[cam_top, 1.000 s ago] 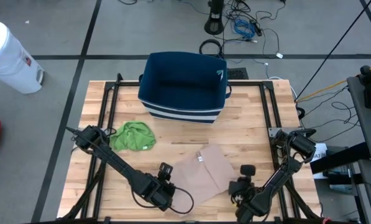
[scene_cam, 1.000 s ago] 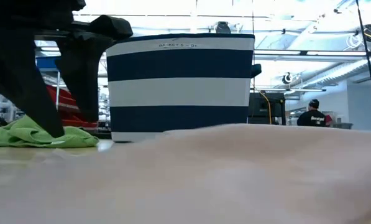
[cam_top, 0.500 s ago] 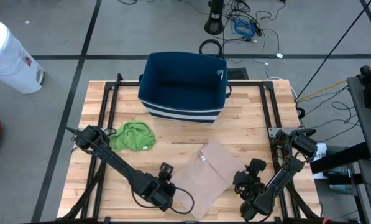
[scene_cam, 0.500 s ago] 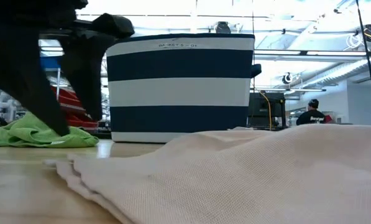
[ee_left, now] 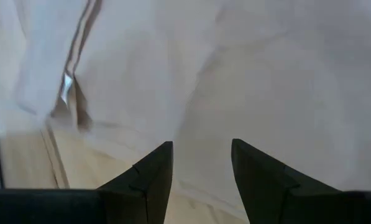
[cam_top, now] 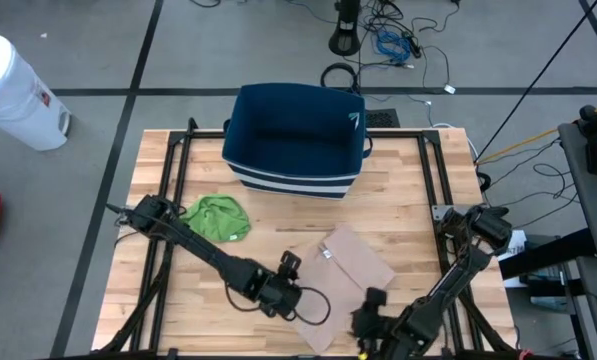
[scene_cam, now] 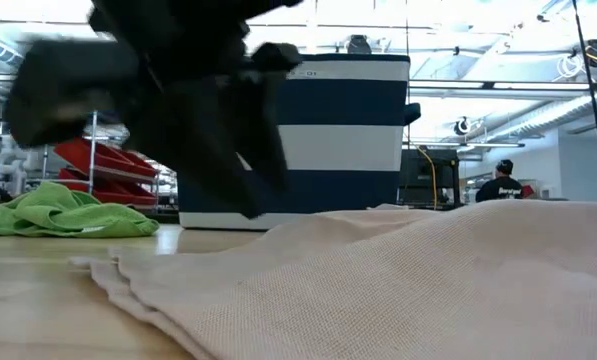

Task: Fold towel
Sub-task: Fold the brown towel

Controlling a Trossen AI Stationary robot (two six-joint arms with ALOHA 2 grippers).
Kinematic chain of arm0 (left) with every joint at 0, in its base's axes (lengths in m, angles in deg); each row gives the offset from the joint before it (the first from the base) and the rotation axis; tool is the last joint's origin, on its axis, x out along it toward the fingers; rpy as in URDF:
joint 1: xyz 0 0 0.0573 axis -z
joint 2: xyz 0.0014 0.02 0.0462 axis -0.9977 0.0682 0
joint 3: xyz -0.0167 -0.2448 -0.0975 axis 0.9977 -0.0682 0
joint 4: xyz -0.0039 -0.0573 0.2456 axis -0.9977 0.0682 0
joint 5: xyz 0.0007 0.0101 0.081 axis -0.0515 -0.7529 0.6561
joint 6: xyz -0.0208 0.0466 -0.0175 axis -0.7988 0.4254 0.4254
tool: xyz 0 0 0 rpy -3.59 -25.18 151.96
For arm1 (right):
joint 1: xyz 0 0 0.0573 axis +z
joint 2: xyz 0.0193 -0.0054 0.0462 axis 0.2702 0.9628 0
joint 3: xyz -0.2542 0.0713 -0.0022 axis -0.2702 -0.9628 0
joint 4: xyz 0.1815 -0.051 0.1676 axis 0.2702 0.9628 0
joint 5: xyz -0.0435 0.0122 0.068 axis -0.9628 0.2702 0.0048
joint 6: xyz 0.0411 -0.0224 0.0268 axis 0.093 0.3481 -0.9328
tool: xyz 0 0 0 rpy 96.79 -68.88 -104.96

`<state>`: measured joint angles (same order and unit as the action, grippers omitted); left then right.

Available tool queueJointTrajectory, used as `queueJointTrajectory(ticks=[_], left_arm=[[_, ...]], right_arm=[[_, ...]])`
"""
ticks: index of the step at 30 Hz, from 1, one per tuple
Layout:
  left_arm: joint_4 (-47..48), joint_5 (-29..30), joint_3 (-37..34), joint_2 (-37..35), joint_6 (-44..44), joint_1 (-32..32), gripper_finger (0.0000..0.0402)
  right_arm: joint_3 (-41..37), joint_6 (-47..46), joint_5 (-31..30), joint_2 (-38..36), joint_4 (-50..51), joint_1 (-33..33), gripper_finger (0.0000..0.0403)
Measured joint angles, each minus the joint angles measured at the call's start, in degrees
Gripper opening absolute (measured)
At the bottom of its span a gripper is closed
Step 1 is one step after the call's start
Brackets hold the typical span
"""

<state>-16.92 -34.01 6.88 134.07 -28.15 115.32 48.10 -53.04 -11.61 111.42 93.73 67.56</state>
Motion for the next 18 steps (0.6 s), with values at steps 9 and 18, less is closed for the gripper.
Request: queueJointTrajectory(ticks=[9, 18], left_arm=[[-3.32, -8.71, -2.23, 0.0, 9.73, -4.91, 0.017], [-4.82, -17.37, -2.52, 0.0, 13.03, -8.54, 0.017]], right_arm=[[-0.07, -1.1, 0.18, 5.35, -3.25, -3.49, 0.0172], [0.22, 0.21, 2.59, 9.74, -6.93, -5.17, 0.0177]])
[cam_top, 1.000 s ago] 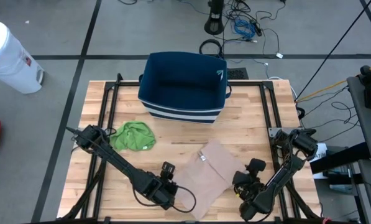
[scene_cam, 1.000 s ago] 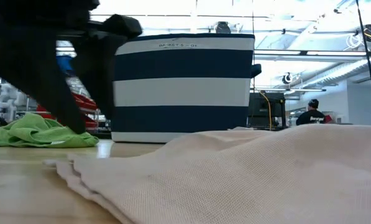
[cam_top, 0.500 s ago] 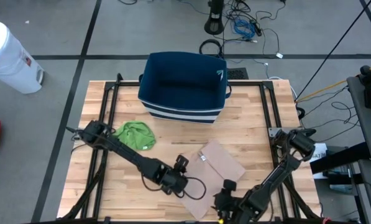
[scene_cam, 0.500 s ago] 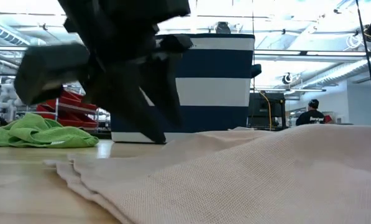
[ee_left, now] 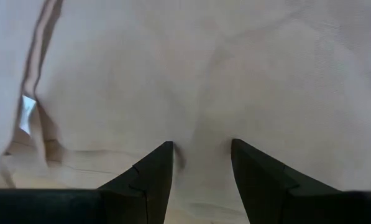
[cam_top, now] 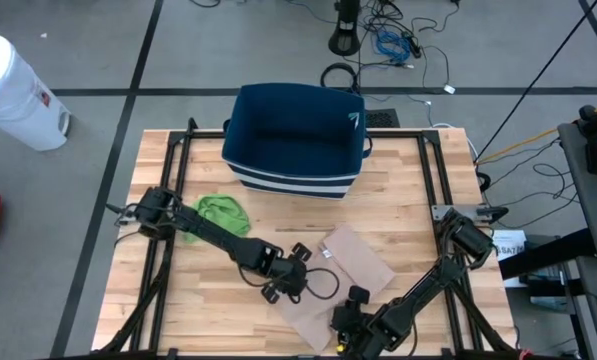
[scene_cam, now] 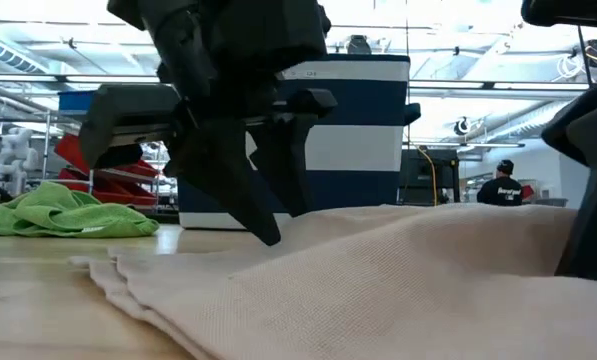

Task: Fold towel
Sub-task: Fold the brown towel

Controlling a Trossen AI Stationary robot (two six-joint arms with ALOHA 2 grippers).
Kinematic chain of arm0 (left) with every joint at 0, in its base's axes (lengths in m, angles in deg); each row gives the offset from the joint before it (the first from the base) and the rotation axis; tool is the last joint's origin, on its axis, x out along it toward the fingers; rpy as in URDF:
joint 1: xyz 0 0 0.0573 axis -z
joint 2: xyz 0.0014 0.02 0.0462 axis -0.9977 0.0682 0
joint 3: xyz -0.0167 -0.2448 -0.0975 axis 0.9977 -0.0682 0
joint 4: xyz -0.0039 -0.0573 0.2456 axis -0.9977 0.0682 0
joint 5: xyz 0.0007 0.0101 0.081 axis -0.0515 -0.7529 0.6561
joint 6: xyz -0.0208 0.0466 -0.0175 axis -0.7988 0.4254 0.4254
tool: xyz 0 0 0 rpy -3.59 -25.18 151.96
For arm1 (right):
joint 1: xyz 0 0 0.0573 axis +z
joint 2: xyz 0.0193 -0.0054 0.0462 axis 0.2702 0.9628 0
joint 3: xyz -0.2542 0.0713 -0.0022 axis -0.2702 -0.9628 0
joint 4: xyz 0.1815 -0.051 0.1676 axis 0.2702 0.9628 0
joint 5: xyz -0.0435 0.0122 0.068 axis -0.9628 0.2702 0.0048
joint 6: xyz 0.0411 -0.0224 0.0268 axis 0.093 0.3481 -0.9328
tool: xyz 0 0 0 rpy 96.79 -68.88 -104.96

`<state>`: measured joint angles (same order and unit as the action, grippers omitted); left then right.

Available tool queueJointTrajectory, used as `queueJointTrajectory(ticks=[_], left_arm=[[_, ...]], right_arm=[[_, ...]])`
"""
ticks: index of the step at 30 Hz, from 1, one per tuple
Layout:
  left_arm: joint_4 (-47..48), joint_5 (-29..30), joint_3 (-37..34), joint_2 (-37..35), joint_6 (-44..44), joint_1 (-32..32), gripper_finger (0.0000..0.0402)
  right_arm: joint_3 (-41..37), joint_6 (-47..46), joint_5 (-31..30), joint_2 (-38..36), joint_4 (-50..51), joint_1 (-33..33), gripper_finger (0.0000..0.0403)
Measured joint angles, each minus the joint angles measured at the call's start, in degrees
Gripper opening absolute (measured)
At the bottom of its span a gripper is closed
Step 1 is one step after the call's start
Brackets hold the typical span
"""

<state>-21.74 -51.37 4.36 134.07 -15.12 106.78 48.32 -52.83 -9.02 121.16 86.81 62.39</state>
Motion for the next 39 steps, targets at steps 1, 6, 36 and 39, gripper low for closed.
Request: queueJointTrajectory(ticks=[1, 6, 36, 39], left_arm=[[0.18, -0.67, 0.0, 0.0, -0.04, -0.32, 0.0169], [2.1, -2.54, 0.0, 0.0, 0.8, -1.27, 0.0135], [17.19, 9.33, 12.92, 0.0, 6.2, 5.33, 0.0001], [18.8, 11.92, 15.66, 0.0, 6.31, 5.29, 0.0]], right_arm=[[-0.02, -0.21, -0.2, 0.04, 0.34, 0.02, 0.0172], [-0.13, 0.79, -0.54, -0.36, 1.33, -0.01, 0.0095], [17.29, 3.88, -4.22, -0.21, 29.51, 6.79, 0.0], [18.57, 0.47, -5.44, -0.26, 33.69, 7.39, 0.0]])
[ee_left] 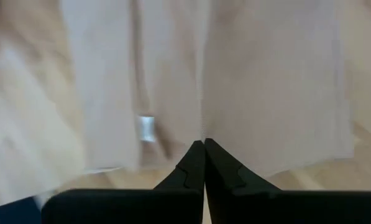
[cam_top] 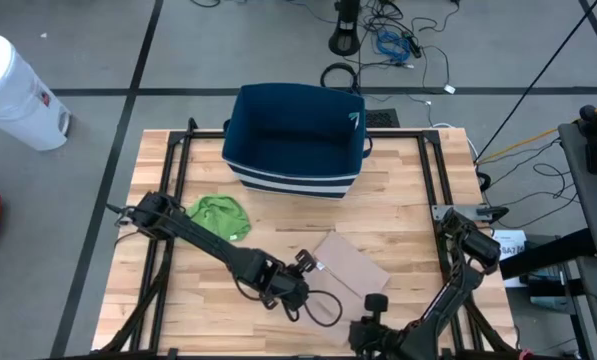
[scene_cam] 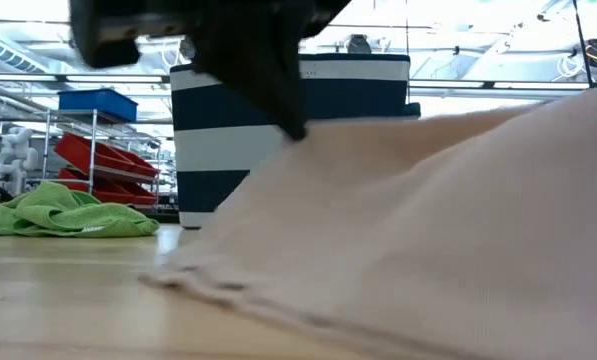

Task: Fold towel
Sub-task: Fold the brown towel

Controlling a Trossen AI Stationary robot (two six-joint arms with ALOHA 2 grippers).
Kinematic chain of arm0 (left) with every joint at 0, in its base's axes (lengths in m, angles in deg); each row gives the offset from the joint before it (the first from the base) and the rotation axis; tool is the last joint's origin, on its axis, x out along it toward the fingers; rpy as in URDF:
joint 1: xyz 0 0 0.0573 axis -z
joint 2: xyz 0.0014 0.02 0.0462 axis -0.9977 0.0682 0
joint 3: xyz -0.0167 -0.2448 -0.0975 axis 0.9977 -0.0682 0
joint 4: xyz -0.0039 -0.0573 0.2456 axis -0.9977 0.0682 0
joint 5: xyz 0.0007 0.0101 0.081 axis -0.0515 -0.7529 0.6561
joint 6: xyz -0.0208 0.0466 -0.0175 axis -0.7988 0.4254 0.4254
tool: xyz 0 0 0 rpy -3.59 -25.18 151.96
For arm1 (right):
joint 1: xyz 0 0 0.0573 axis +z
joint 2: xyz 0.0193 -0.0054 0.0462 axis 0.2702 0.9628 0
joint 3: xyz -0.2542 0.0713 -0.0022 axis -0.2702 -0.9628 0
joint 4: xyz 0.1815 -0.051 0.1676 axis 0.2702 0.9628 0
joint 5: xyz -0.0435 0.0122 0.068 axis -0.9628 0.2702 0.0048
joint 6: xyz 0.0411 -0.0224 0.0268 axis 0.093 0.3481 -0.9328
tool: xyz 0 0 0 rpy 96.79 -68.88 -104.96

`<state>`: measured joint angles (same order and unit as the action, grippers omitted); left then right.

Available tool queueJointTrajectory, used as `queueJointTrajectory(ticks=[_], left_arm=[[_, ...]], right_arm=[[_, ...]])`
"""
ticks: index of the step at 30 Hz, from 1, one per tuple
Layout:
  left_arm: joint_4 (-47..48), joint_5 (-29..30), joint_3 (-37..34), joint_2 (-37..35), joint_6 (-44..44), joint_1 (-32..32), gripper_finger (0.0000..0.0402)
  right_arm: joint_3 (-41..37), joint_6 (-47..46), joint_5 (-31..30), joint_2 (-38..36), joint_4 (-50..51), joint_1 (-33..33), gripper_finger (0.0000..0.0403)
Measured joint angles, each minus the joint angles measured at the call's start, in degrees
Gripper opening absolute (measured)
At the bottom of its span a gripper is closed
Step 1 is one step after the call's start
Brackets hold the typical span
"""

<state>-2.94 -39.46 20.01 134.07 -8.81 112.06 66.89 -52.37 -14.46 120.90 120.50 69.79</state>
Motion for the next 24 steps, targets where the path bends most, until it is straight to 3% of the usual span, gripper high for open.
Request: queueJointTrajectory(ticks=[10, 18, 24], left_arm=[[-1.37, 8.45, 4.75, 0.0, 1.66, -2.12, 0.0], [-7.49, 8.21, 4.95, 0.0, 1.3, -7.41, 0.0], [-10.39, 3.7, 4.95, 0.0, 0.42, -10.44, 0.0]], right_arm=[[4.0, -17.37, -0.61, -0.09, 18.76, 2.03, 0.0], [4.79, -26.38, -0.35, -0.13, 28.76, 2.27, 0.0], [4.77, -28.62, -0.06, -0.25, 31.33, 2.1, 0.0]])
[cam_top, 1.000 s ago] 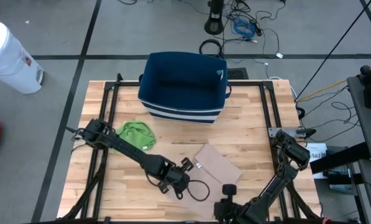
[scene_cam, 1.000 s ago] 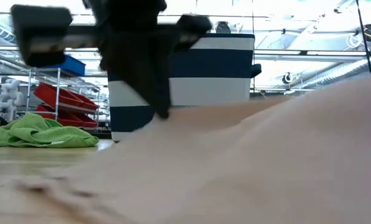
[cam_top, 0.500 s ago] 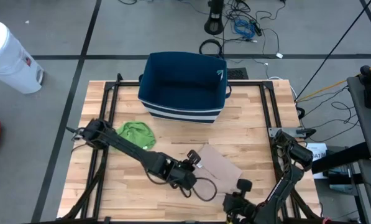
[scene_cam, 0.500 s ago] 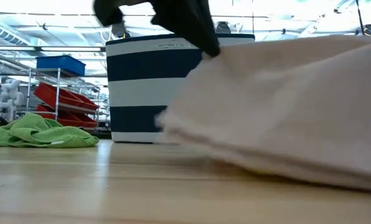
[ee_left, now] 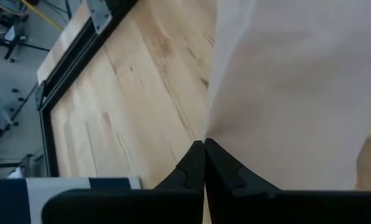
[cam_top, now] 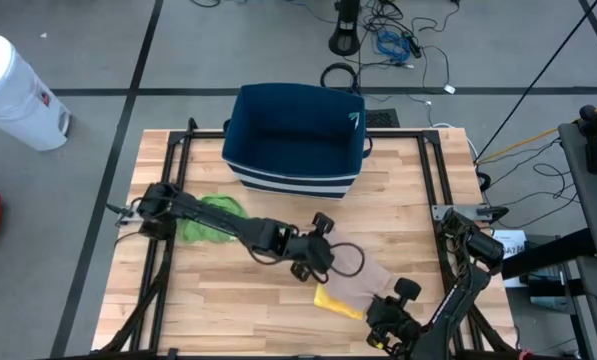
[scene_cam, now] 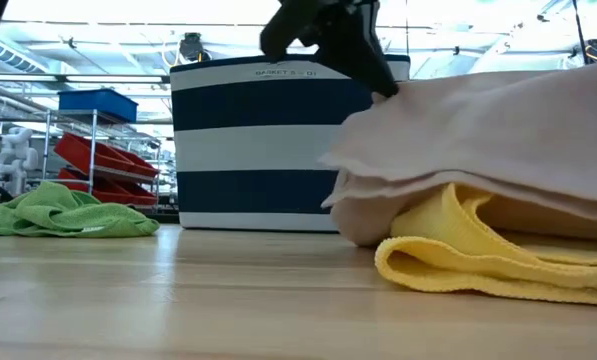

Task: Fold towel
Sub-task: Fold the brown towel

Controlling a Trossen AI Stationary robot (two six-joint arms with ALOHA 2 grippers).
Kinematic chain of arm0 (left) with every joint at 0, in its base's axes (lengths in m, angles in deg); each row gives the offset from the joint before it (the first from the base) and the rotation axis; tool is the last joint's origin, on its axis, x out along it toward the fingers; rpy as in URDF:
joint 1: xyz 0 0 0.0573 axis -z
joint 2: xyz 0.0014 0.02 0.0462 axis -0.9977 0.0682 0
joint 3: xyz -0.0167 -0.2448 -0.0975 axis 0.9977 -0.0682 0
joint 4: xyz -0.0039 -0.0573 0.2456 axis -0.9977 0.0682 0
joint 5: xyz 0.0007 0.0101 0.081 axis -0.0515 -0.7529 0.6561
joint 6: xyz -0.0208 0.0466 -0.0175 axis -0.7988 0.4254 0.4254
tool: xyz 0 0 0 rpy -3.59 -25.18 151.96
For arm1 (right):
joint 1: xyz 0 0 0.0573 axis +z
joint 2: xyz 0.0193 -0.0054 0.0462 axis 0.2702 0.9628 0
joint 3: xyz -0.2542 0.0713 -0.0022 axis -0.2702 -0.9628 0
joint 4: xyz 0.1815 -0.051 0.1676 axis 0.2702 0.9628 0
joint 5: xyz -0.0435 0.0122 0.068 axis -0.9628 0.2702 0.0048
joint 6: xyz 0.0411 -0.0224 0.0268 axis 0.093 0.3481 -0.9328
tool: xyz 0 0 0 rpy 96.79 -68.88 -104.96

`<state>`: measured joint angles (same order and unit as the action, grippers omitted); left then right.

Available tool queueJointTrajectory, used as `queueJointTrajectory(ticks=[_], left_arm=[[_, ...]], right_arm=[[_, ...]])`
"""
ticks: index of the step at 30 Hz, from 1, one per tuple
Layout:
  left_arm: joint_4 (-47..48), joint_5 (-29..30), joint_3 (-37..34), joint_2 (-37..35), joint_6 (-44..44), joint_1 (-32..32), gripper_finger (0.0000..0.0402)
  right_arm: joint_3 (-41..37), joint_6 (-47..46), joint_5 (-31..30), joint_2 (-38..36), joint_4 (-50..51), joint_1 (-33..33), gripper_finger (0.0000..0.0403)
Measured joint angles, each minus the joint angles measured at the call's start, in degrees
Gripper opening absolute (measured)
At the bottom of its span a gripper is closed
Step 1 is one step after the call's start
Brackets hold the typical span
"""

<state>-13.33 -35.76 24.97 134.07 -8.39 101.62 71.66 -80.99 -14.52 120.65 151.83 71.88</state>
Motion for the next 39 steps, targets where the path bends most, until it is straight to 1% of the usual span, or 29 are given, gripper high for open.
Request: queueJointTrajectory(ticks=[6, 8, 13, 15, 18, 21, 24, 26, 29, 33, 39], left_arm=[[-4.33, -3.45, 0.0, 0.0, -0.23, -1.78, 0.0], [-5.09, -4.12, 0.0, 0.0, -1.01, -2.31, 0.0], [-3.57, -4.36, 0.0, 0.0, -2.29, -3.3, 0.0], [-1.7, -4.46, 0.0, 0.0, -3.21, -3.52, 0.0], [0.95, -4.49, 0.0, 0.0, -4.46, -3.57, 0.0], [1.57, -5.13, 0.0, 0.0, -4.5, -3.57, 0.0], [1.05, -8.03, 0.0, 0.0, -4.27, -3.99, 0.0], [0.66, -8.59, 0.0, 0.0, -4.46, -4.37, 0.0], [0.73, -8.61, 0.0, 0.0, -4.48, -4.48, 0.0], [0.71, -9.93, 0.0, 0.0, -4.46, -4.48, 0.0], [0.71, -10.76, 0.0, 0.0, -4.44, -4.55, 0.0]], right_arm=[[0.0, 0.49, 0.28, -0.32, 0.02, -0.41, 0.0], [0.0, 0.8, 1.54, -0.32, 0.02, -0.85, 0.0], [-0.88, 1.82, 3.91, -0.32, 0.06, -1.56, 0.0], [-1.11, 1.45, 3.57, -0.32, 0.01, -1.5, 0.0], [-1.14, 0.02, 0.4, -0.32, -0.22, -0.53, 0.0], [-1.16, 0.29, -3.69, -0.32, -0.25, 0.6, 0.0], [-1.18, 1.15, -9.05, -0.32, -0.03, 1.56, 0.0], [-1.18, 2.79, -12.25, -0.32, -0.03, 2.04, 0.0], [-1.18, 5.6, -15.14, -0.32, -0.1, 2.45, 0.0], [-1.2, 12.93, -18.4, -0.32, -3.22, 2.51, 0.0002], [-1.22, 23.6, -20.0, -0.32, -7.75, 1.84, 0.0008]])
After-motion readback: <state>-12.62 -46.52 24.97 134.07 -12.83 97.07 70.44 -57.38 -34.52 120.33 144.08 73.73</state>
